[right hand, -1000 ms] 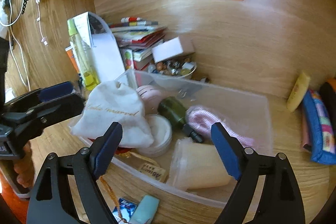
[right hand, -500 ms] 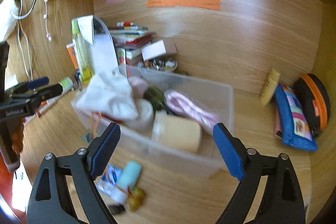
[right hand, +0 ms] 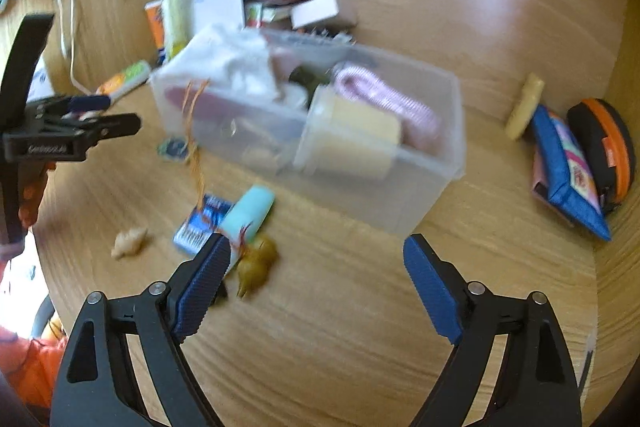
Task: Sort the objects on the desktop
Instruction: 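Grasp the square patterned tile with the left tool while the right tool grasps the gourd keychain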
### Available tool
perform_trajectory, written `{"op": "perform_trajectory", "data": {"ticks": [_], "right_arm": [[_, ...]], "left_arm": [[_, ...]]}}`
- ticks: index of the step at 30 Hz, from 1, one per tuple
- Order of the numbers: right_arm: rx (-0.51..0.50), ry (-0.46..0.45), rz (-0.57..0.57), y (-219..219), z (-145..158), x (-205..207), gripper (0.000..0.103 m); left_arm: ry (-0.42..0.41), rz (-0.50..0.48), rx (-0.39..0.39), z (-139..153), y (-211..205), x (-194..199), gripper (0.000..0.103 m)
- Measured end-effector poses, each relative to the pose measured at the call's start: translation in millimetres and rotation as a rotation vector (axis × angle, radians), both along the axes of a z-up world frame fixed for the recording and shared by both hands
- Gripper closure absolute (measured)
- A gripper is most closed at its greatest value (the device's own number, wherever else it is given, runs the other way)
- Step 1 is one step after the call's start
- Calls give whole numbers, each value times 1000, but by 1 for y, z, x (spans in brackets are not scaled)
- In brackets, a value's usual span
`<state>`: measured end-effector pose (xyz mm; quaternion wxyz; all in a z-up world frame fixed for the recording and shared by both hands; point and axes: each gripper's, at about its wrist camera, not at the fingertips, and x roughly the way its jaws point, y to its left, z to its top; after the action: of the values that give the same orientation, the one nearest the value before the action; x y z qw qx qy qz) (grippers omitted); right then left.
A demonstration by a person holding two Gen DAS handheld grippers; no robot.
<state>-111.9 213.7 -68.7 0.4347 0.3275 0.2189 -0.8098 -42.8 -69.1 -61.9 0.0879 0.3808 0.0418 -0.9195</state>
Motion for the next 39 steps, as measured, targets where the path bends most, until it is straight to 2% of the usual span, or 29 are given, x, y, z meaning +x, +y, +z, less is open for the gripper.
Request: {"op": "perform_trajectory", "data": {"ticks": [1,4,11,13,15,23,25,28,33,35,37,39], "right_arm": [[12,-10,12,-1,-4,2,27],[31,-37,39,-3,-11,3,39],[54,-73,74,-10,-18,1,51],[55,-85,83,-11,-19,0,58],[60,-97,90,-12,-20,-2,61],[62,-102,119,-18,-22,-5,71],[59,-102,130,-19,-22,-5,77],[57,-104,147,-22,-21,-4,82],[46,-118,160,-22,-21,-5,83],[31,-121,159,-21,-19,-6,83],[17,-113,146,-18,-17,-6,83],[1,-111,134,-15,-13,-8,83]], "left_arm": [[-6,-7,-3,-1,2,-1,6],[-23,-38,-17,-3,10,-6,6],[-69,-58,-18,-12,17,-22,6],[-82,-60,-21,-14,19,-27,6],[-88,-63,-20,-17,20,-30,6],[-108,-69,-36,-23,27,-38,6],[-115,-69,-28,-25,28,-40,7],[-145,-77,-1,-29,26,-44,22],[-130,-61,14,-29,24,-45,38],[-121,-64,12,-28,25,-44,54],[-116,-73,14,-28,25,-43,61],[-115,-75,10,-28,25,-41,62]]}}
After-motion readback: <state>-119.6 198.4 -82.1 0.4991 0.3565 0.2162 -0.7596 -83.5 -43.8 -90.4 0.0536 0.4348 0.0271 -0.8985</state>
